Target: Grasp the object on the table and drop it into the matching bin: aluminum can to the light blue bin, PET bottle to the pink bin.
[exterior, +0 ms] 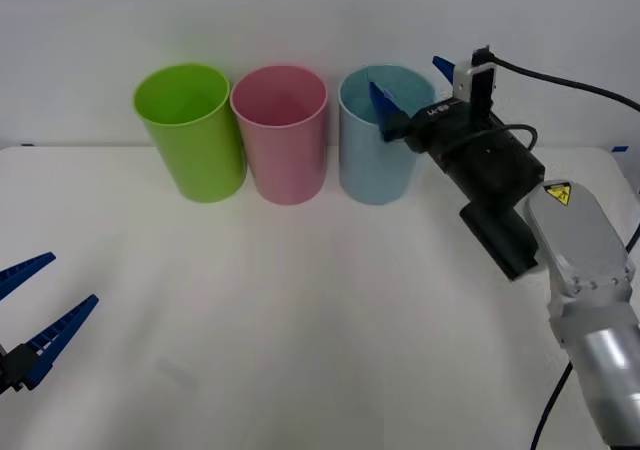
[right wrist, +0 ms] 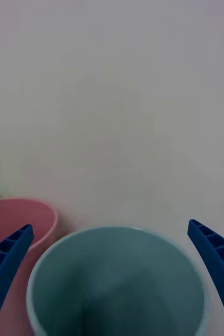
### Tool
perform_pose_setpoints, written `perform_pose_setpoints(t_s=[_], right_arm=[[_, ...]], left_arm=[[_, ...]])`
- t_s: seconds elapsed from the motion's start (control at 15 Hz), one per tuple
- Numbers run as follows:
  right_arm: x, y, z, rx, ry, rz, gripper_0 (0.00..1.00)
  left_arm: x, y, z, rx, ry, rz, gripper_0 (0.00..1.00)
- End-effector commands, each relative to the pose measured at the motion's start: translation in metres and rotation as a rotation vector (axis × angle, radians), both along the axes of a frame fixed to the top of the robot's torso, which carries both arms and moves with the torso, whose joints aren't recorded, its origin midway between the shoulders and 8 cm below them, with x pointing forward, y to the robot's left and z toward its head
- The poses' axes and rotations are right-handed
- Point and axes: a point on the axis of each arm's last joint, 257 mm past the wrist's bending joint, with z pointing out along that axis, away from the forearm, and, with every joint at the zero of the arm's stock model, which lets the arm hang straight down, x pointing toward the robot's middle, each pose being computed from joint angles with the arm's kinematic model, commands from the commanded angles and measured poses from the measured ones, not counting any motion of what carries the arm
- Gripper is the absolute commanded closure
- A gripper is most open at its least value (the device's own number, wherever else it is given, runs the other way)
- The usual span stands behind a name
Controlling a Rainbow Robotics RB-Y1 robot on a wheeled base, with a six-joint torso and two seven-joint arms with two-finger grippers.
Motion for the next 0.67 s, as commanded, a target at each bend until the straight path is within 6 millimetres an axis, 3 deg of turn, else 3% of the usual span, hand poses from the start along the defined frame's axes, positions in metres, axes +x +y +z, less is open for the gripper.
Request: perform_pose_setpoints(t_s=[0.07, 0.67], right_arm=[[-0.036, -0.01, -0.016, -0.024, 0.014, 0.047, 0.0], [-0.161, -0.065, -0.087, -0.139, 0.135, 0.223, 0.0]], left_arm=[[0.0, 0.0, 0.0, 0.0, 0.0, 0.0, 0.0], [0.0, 0.0, 0.0, 0.0, 0.0, 0.0, 0.0]])
